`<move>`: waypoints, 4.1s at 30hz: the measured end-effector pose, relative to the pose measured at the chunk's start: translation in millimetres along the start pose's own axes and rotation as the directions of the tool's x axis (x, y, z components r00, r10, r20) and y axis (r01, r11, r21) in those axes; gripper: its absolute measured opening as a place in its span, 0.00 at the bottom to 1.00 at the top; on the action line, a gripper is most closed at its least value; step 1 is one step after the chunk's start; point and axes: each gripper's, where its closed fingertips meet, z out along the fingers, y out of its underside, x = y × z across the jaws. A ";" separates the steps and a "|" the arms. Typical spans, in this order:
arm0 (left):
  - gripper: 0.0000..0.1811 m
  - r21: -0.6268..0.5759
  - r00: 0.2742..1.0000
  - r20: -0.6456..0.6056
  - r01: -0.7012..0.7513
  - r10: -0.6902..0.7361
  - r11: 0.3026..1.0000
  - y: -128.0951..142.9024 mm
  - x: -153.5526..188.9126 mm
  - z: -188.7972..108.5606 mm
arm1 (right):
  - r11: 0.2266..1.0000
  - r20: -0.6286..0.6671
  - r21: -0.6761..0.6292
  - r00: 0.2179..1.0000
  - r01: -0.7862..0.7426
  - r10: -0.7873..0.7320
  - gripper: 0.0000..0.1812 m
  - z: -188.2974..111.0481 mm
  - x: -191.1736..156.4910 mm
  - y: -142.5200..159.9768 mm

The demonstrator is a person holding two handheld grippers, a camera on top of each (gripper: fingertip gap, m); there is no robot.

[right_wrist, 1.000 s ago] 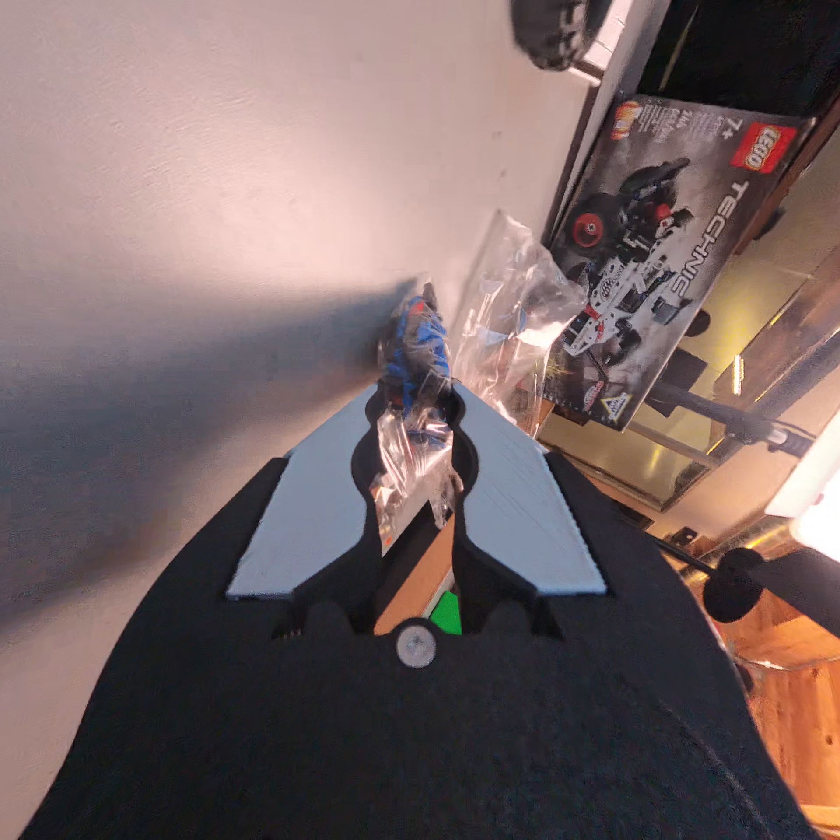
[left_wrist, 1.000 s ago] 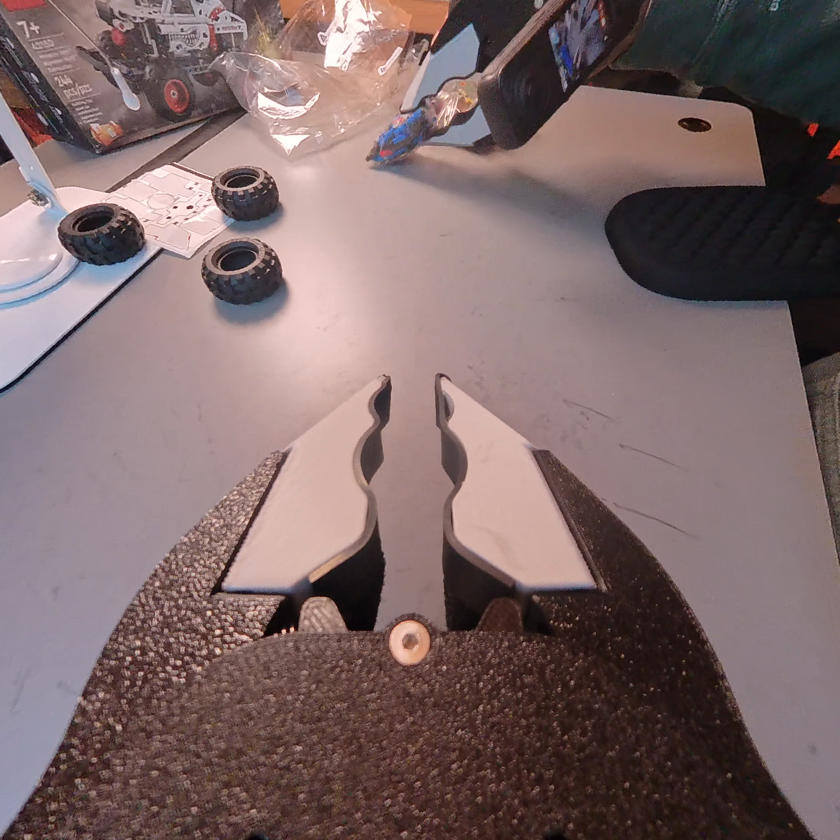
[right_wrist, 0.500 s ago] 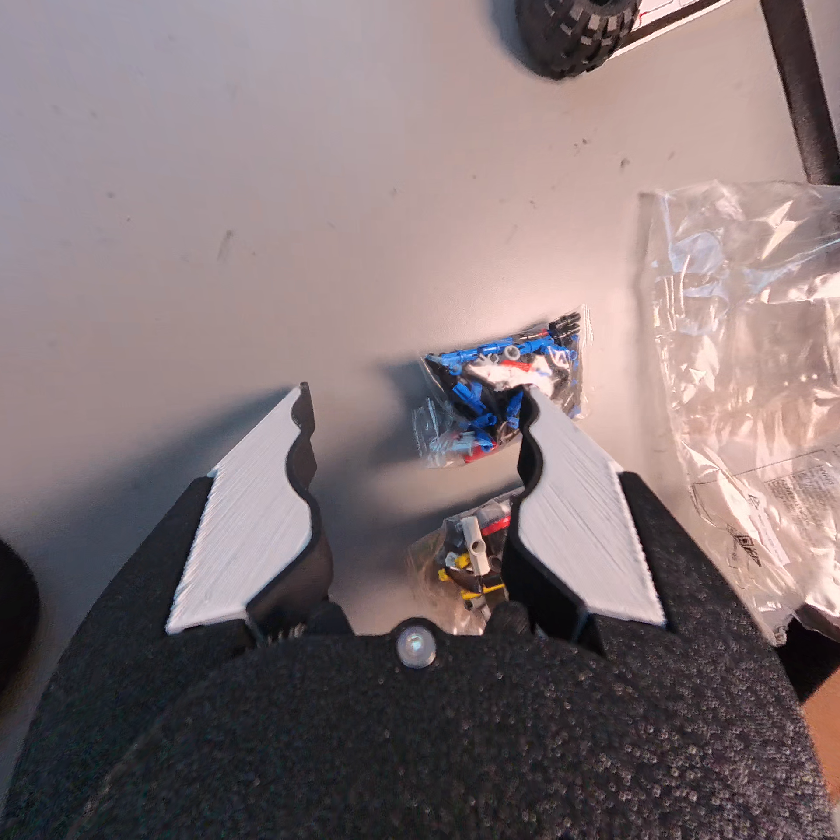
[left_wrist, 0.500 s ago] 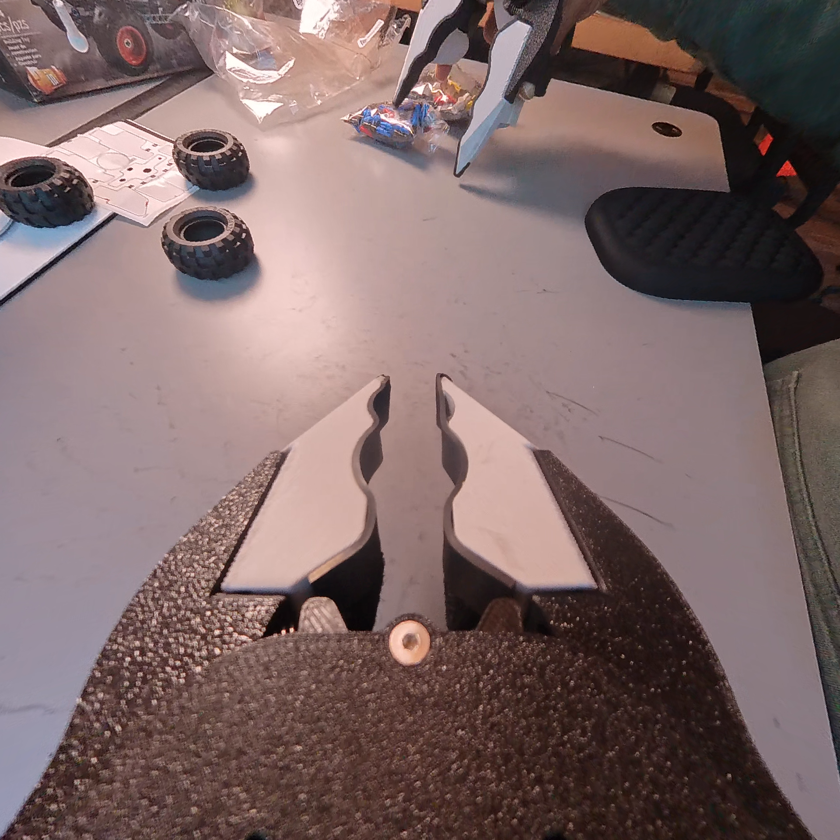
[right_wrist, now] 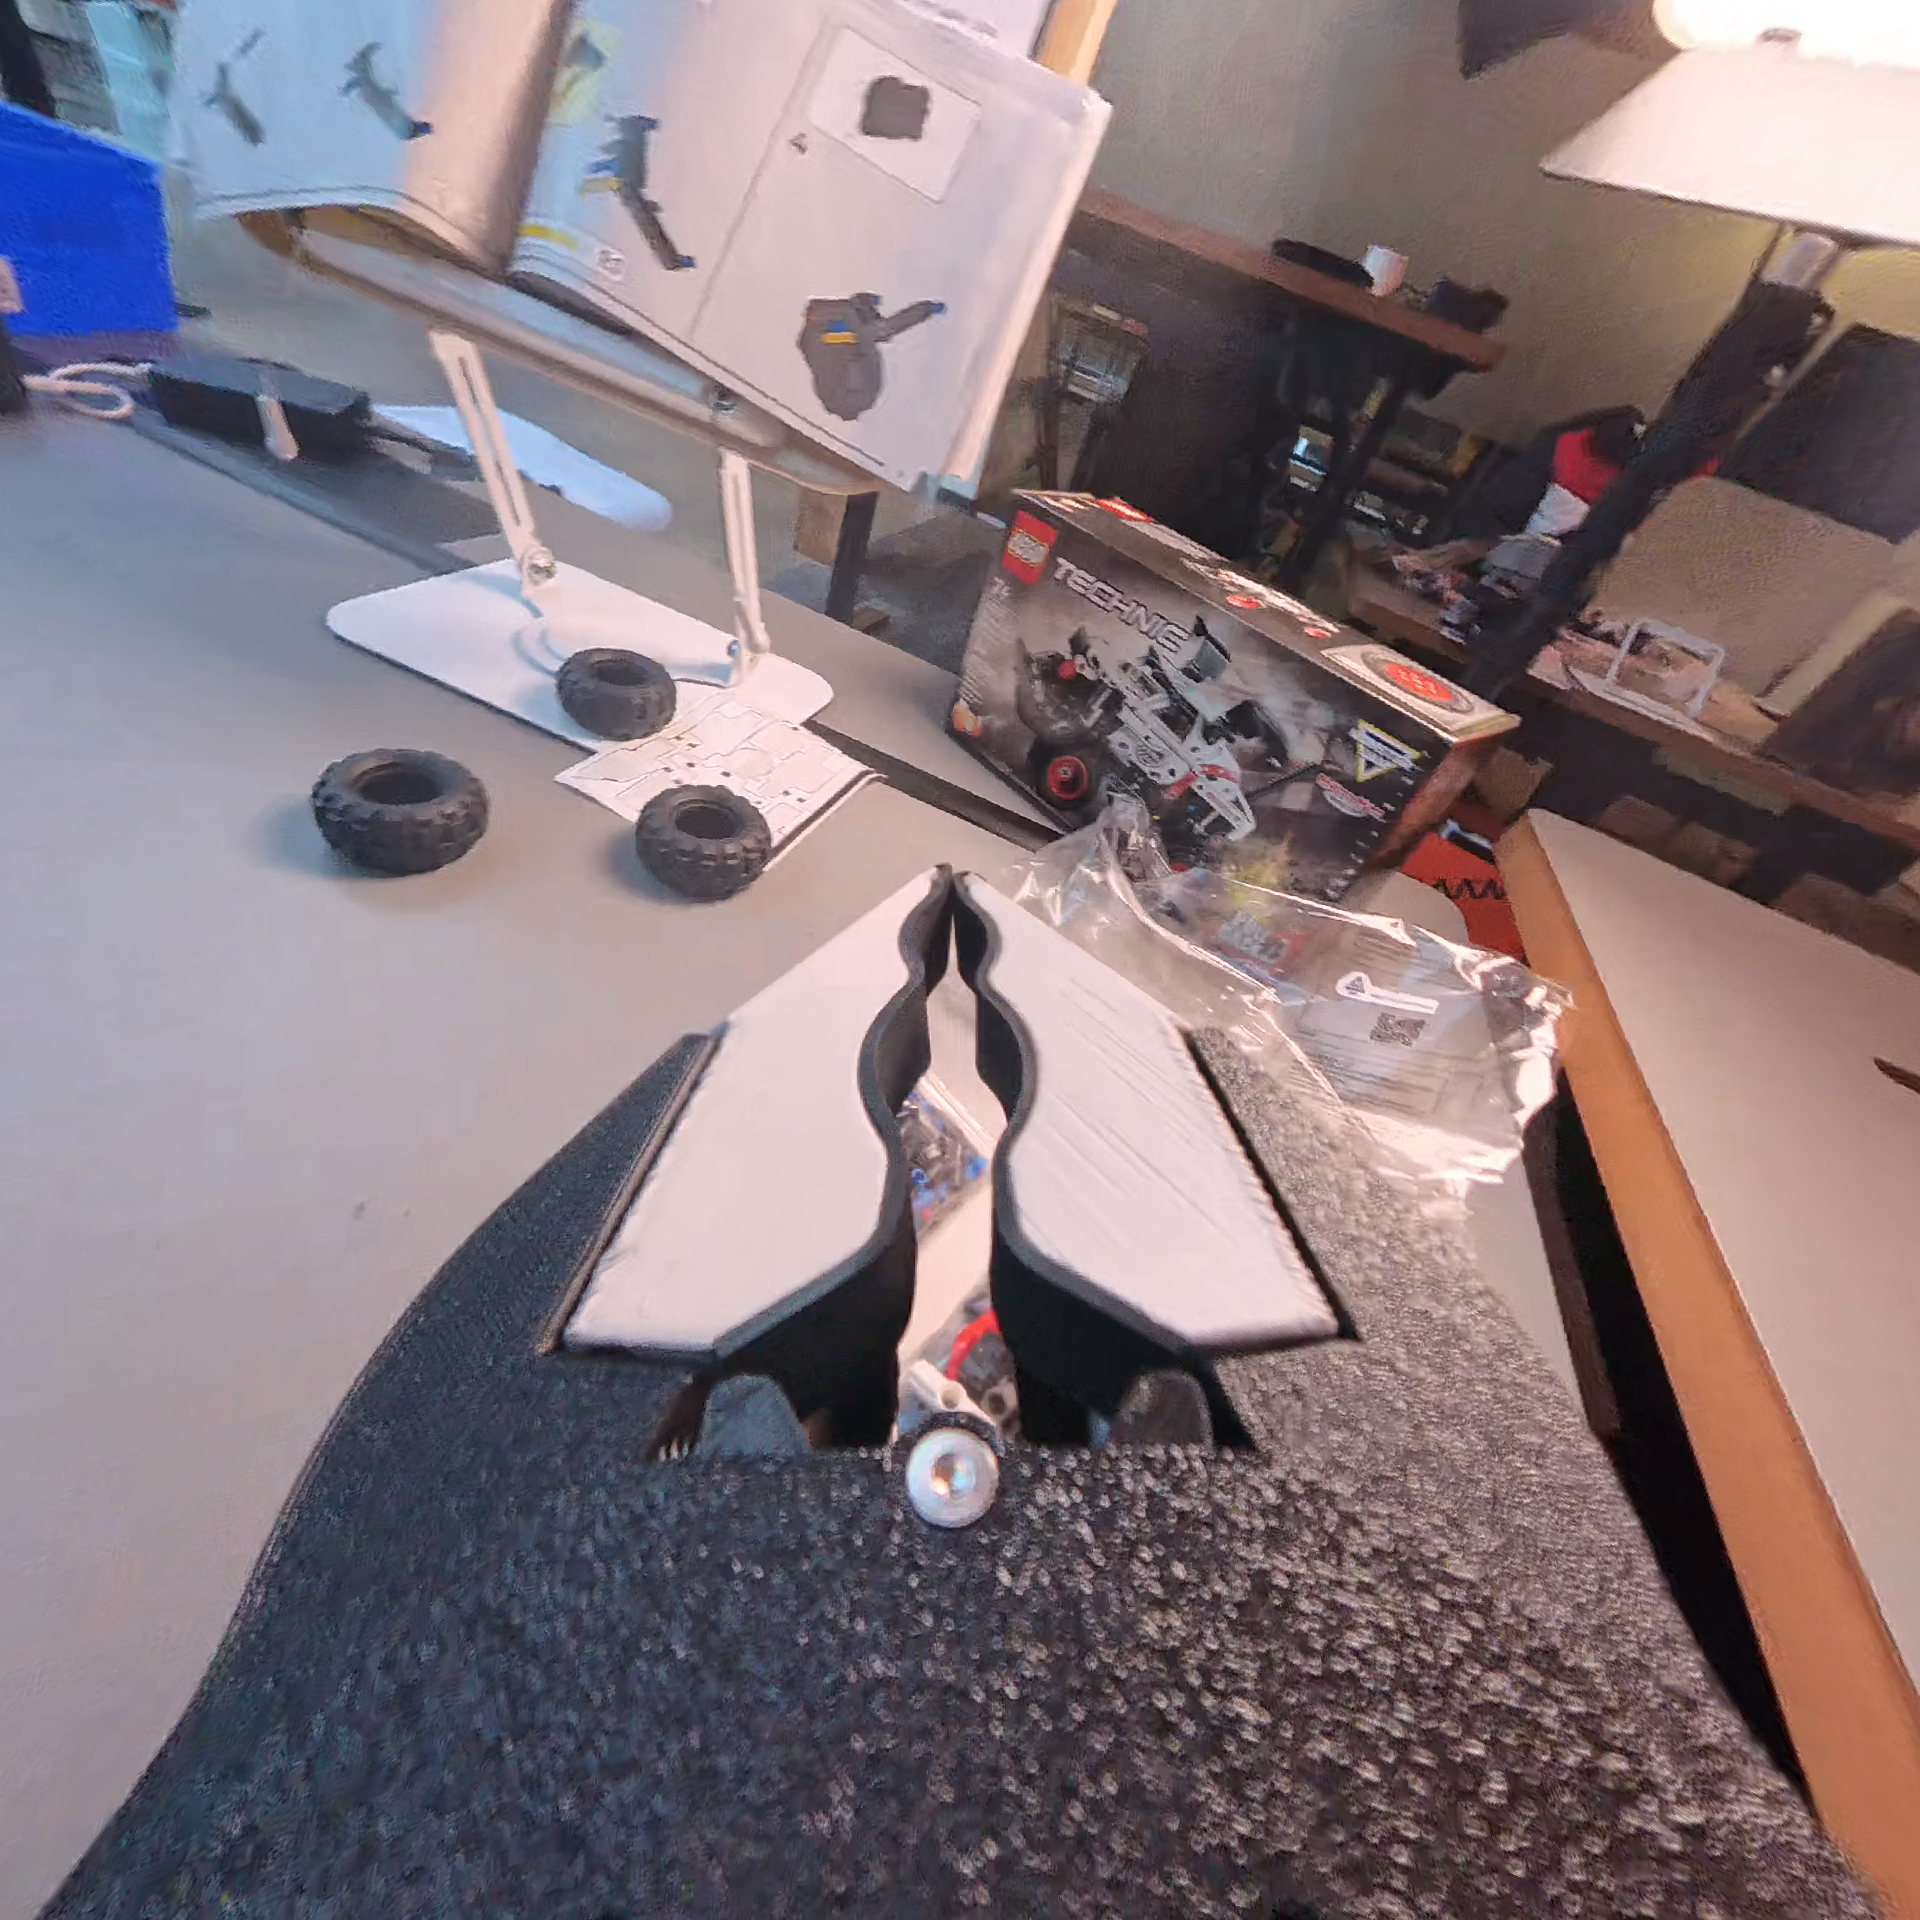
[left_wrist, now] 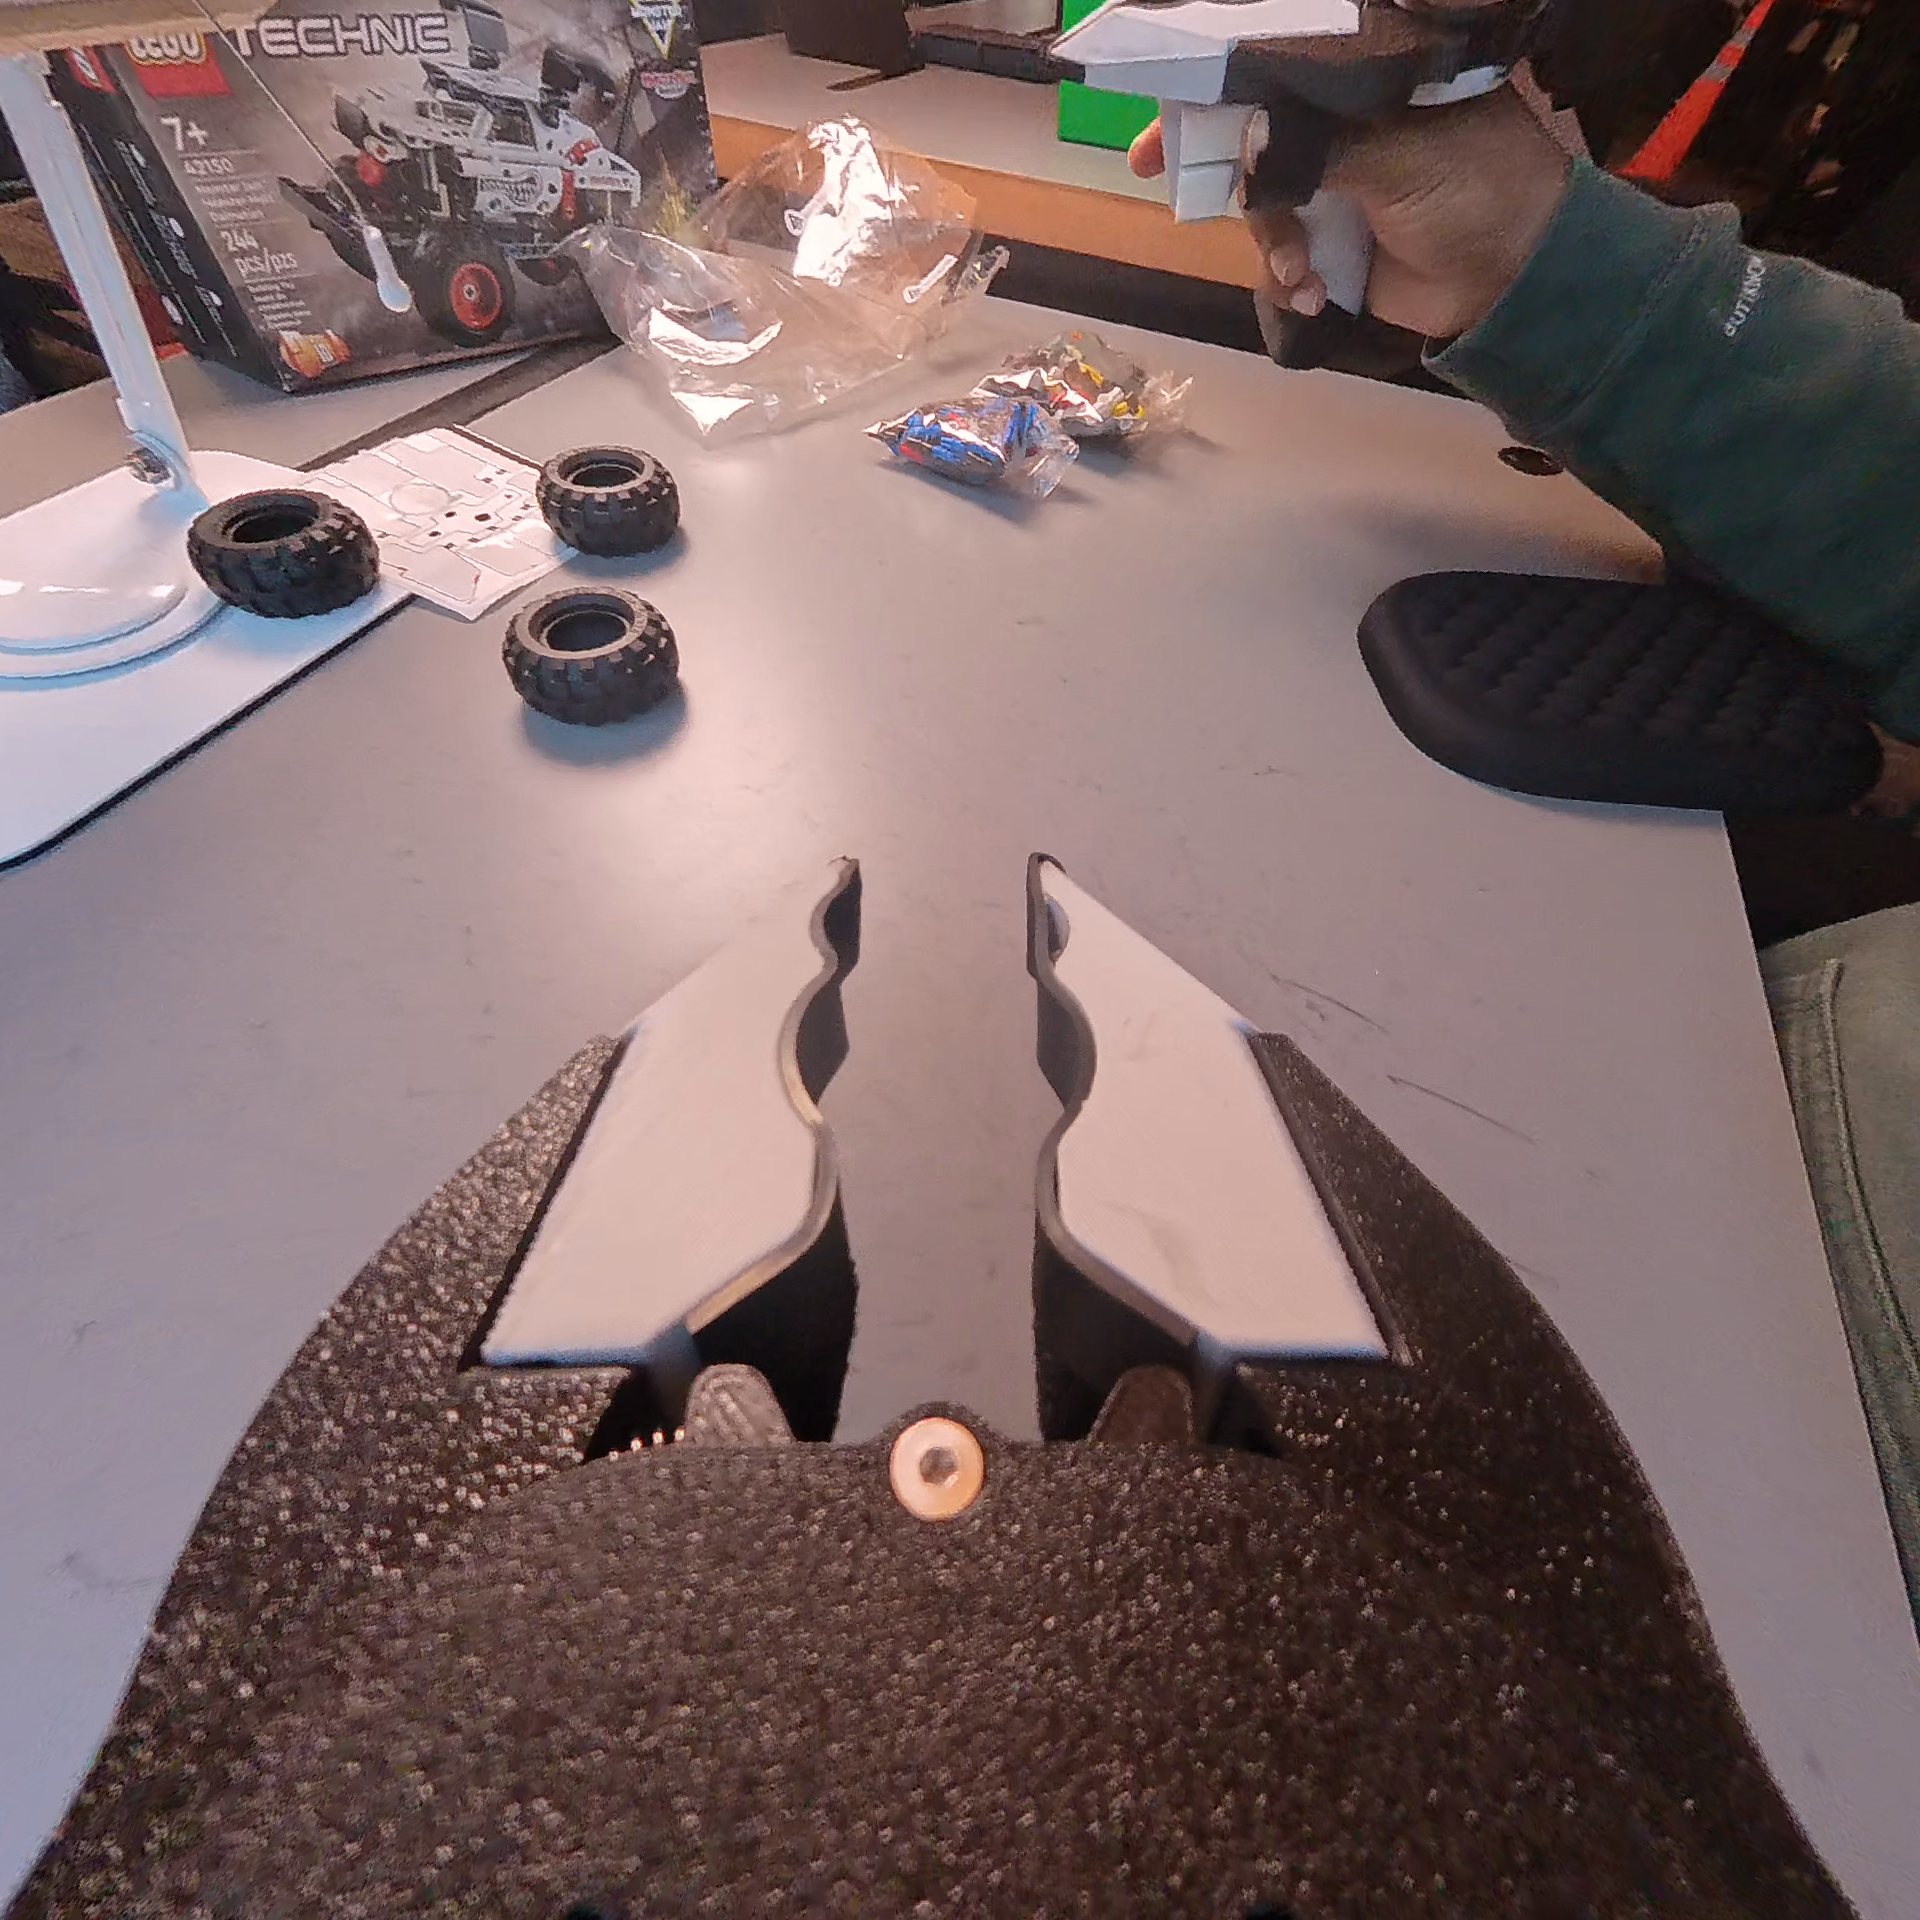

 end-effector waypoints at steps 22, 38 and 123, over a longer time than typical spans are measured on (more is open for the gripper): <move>0.20 -0.010 0.999 0.015 0.042 -0.042 0.999 7.1 -10.9 1.9 | 0.930 -0.116 -0.276 0.969 -0.242 0.217 0.00 60.7 161.2 70.6; 0.42 0.143 0.972 0.123 -0.216 0.199 0.966 -88.6 -24.1 -27.8 | 0.851 0.577 0.345 0.625 0.397 -0.526 0.00 -49.1 -202.8 -100.5; 0.27 0.219 0.908 -0.248 0.393 -0.338 0.893 -47.3 -56.2 -21.4 | 0.975 0.879 0.131 0.475 -0.182 -0.029 0.00 -1.2 -168.3 -135.4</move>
